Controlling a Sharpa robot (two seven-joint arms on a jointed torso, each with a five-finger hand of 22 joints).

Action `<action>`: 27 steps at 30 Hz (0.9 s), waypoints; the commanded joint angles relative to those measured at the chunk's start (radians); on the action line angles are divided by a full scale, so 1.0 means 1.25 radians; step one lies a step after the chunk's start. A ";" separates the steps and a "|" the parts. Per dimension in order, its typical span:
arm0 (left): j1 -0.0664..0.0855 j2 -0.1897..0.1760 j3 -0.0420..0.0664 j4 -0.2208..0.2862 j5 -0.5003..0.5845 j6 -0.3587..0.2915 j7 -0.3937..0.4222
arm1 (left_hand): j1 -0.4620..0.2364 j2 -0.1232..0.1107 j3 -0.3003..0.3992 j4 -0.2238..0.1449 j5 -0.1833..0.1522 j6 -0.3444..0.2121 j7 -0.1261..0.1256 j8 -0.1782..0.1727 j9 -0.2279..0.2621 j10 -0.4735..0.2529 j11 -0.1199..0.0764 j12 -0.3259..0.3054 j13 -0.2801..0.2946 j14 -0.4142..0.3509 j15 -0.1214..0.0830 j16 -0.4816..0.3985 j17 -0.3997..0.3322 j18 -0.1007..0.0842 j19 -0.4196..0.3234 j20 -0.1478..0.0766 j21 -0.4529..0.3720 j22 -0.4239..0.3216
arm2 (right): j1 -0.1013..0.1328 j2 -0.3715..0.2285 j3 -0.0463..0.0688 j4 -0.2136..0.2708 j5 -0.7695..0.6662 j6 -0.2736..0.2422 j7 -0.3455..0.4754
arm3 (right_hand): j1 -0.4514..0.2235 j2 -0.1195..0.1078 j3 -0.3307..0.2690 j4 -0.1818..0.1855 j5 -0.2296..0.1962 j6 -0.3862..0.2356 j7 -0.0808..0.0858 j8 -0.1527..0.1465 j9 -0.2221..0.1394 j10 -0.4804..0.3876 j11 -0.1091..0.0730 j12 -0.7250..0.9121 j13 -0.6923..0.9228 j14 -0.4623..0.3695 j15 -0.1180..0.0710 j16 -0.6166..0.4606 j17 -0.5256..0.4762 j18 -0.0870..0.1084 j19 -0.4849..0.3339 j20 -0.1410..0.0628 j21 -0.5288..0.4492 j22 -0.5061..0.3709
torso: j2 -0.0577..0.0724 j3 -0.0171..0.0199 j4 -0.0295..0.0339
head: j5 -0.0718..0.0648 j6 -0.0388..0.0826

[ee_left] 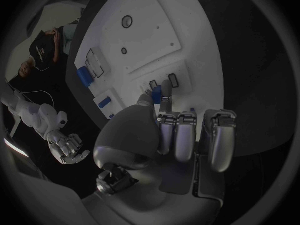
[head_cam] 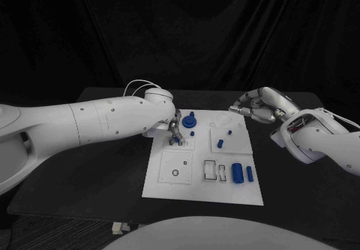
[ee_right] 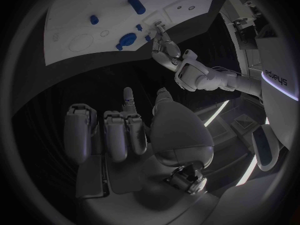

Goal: Assemble the parts on the task board

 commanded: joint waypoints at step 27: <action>-0.001 0.006 0.000 -0.008 0.067 -0.003 0.000 | -0.022 -0.007 0.008 0.029 -0.016 -0.001 0.001 -0.015 0.007 0.089 -0.006 -0.003 0.208 0.086 -0.005 0.002 0.211 0.000 0.070 -0.004 -0.004 0.193 | -0.004 -0.001 0.001 0.002 -0.013 0.012 -0.022 | 0.013 0.004 -0.007 -0.001 0.006 0.007 0.002 0.000 -0.001 0.083 0.005 0.003 0.210 0.085 0.005 0.002 0.211 0.015 0.015 0.005 -0.004 0.165 | 0.002 -0.0009 0.0001 | 0.005 0.000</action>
